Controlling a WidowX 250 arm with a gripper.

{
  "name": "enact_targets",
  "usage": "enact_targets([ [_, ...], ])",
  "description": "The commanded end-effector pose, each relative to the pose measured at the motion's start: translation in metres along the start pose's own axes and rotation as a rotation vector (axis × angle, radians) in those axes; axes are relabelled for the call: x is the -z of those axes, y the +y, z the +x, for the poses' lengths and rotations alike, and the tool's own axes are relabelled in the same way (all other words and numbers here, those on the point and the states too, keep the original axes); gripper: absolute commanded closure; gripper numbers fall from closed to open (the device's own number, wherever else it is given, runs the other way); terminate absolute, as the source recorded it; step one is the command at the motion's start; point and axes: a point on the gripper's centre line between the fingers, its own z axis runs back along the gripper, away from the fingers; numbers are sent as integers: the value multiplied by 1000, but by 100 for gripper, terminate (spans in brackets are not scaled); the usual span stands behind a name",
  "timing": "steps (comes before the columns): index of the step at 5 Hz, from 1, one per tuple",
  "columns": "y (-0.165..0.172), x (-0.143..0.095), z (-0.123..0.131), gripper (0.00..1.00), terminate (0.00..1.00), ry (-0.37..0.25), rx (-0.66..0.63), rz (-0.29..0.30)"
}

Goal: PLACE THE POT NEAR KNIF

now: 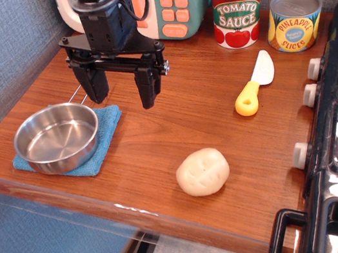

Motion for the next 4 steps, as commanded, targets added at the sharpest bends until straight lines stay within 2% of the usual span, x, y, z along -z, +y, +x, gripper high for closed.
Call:
enact_targets([
  [1, 0, 0, 0, 0, 0, 0, 0, 0],
  [2, 19, 4, -3, 0, 0, -53, -5, 23],
  [3, 43, 18, -6, 0, 0, -87, -39, 96],
  [4, 54, 38, -7, 0, 0, -69, -60, 122],
])
